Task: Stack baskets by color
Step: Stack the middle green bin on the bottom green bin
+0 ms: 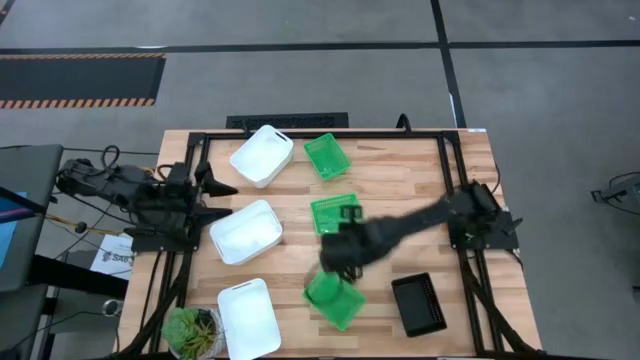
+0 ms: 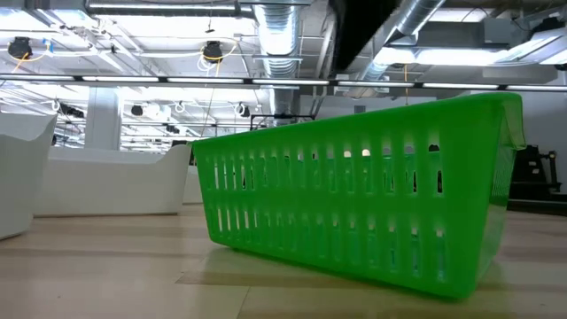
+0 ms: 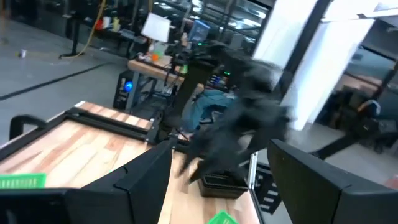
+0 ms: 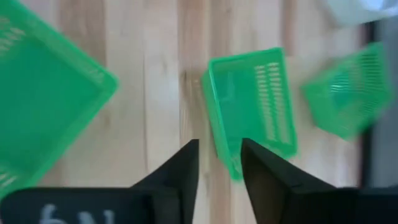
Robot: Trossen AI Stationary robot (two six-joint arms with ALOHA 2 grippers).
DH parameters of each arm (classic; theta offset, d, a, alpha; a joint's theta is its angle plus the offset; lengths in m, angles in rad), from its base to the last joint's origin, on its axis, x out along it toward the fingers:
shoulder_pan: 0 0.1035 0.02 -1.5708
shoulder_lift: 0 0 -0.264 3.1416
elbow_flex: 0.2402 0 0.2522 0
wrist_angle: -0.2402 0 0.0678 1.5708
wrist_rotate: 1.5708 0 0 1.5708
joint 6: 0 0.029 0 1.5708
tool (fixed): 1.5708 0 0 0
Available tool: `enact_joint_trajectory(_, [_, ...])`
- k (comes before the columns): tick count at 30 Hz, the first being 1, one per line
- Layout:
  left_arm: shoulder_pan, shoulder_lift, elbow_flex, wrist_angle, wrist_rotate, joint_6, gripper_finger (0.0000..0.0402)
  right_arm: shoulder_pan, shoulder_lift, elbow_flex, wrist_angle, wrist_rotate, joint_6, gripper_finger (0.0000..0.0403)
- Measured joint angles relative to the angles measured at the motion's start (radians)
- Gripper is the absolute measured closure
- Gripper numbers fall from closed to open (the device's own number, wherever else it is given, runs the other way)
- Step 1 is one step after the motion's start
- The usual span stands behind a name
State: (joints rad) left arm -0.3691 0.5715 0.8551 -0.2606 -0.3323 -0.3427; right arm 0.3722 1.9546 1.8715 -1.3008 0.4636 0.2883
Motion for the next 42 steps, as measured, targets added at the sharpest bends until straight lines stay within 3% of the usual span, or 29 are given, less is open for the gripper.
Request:
enact_joint_trajectory(4, [0.000, -0.030, 0.000, -0.046, 0.011, 0.021, 0.0148, -0.135, -0.003, -0.150, 0.218, -0.142, -0.160, 0.0235])
enact_joint_trajectory(7, [0.000, -0.050, 0.000, -0.089, 0.010, 0.021, 0.0148, -0.195, 0.000, -0.230, 0.273, -0.188, -0.227, 0.0231])
enact_joint_trajectory(14, [0.000, -0.077, 0.000, -0.158, 0.002, 0.017, 0.0148, -0.249, -0.002, -0.375, 0.444, -0.280, -0.317, 0.0249])
enact_joint_trajectory(19, [0.000, -0.077, 0.000, -0.168, -0.047, 0.016, 0.0148, -0.264, -0.002, -0.467, 0.558, -0.283, -0.349, 0.0262])
enact_joint_trajectory(24, [0.000, -0.077, 0.000, -0.177, -0.074, 0.009, 0.0148, -0.285, -0.002, -0.513, 0.588, -0.279, -0.345, 0.0296])
enact_joint_trajectory(27, [0.000, -0.077, 0.000, -0.177, -0.074, 0.008, 0.0148, -0.295, -0.002, -0.515, 0.605, -0.278, -0.329, 0.0353])
enact_joint_trajectory(29, [0.000, -0.077, 0.000, -0.177, -0.074, 0.007, 0.0148, -0.296, -0.002, -0.512, 0.607, -0.275, -0.299, 0.0387])
enact_joint_trajectory(34, [0.000, -0.077, 0.000, -0.177, -0.075, -0.018, 0.0148, -0.293, -0.011, -0.437, 0.496, -0.227, -0.077, 0.0394])
enact_joint_trajectory(42, [0.000, -0.077, 0.000, -0.176, -0.113, -0.052, 0.0148, -0.162, -0.013, -0.081, 0.060, -0.234, 0.473, 0.0398])
